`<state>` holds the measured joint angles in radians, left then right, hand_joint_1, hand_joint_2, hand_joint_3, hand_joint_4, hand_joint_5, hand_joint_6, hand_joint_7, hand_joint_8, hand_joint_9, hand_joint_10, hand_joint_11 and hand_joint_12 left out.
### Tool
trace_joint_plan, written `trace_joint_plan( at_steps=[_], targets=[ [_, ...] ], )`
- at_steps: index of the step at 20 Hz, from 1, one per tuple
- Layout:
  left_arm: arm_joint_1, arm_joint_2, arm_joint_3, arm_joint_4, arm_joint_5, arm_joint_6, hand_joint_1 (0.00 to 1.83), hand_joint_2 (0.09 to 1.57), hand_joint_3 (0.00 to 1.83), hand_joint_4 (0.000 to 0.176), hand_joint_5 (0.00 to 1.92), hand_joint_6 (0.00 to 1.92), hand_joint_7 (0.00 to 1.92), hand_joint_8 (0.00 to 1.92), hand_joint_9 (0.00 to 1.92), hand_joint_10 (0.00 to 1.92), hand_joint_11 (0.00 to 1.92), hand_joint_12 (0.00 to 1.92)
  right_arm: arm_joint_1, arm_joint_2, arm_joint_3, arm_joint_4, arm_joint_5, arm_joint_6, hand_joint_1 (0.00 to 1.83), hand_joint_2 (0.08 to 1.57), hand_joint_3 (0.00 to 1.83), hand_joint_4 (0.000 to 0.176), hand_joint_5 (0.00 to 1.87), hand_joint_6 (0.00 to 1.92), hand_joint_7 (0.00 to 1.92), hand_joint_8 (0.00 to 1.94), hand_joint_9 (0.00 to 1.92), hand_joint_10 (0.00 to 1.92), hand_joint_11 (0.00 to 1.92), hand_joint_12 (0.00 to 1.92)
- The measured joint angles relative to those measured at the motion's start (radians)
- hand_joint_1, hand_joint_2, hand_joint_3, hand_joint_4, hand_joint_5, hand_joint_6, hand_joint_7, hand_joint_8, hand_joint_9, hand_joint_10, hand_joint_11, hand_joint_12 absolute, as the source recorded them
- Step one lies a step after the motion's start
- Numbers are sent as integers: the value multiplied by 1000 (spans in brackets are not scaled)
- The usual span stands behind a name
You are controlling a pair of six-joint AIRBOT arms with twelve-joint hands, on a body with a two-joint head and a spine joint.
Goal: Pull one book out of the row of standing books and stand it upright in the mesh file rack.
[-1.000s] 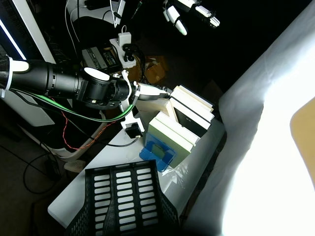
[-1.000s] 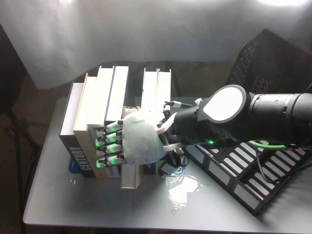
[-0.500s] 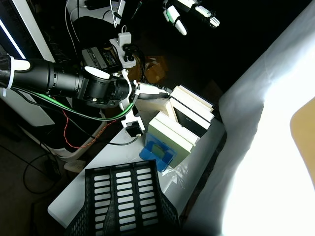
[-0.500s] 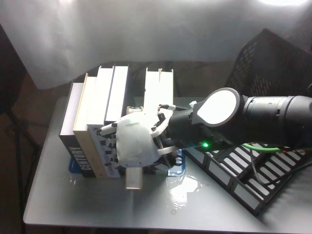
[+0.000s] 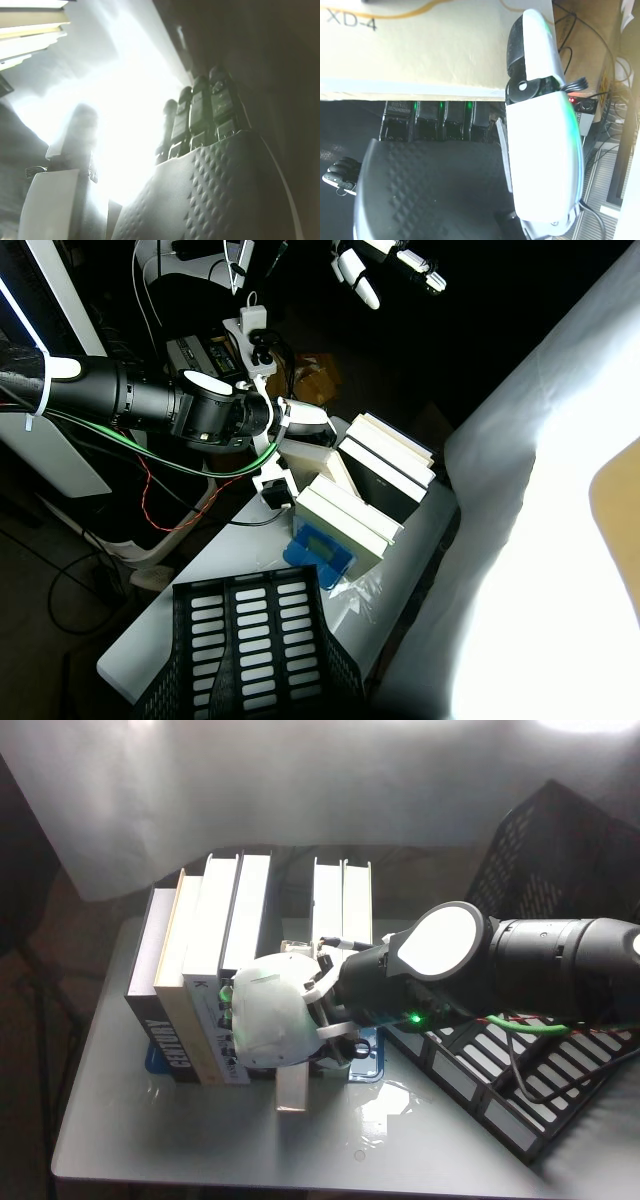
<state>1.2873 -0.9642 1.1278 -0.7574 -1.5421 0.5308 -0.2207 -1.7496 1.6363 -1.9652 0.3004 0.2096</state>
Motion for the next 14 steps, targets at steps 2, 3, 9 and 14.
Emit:
trace_joint_plan(
  at_steps=[2,3,9,14],
  targets=[
    [2,0,0,0,0,0,667,1363,2,72,0,0,0,0,0,0,0,0,0,0,4,0,9,8,1370,1135,0,0,962,875,1026,1125,734,1404,465,1912],
    [2,0,0,-1,0,0,657,1366,3,70,0,0,0,0,0,0,0,0,2,0,6,-3,14,16,1369,1136,1,0,965,874,1020,1126,725,1417,485,1919],
    [4,0,-1,-2,0,0,658,1372,4,59,0,0,0,0,0,0,0,0,29,7,2,-79,55,127,1228,1106,0,10,997,941,1025,1025,758,1194,461,1811],
    [4,0,-5,-3,-1,0,628,1373,2,33,0,0,0,0,0,0,0,0,47,46,-16,-49,107,150,1345,1181,4,0,879,1221,910,1106,641,1458,254,1838]
  ],
)
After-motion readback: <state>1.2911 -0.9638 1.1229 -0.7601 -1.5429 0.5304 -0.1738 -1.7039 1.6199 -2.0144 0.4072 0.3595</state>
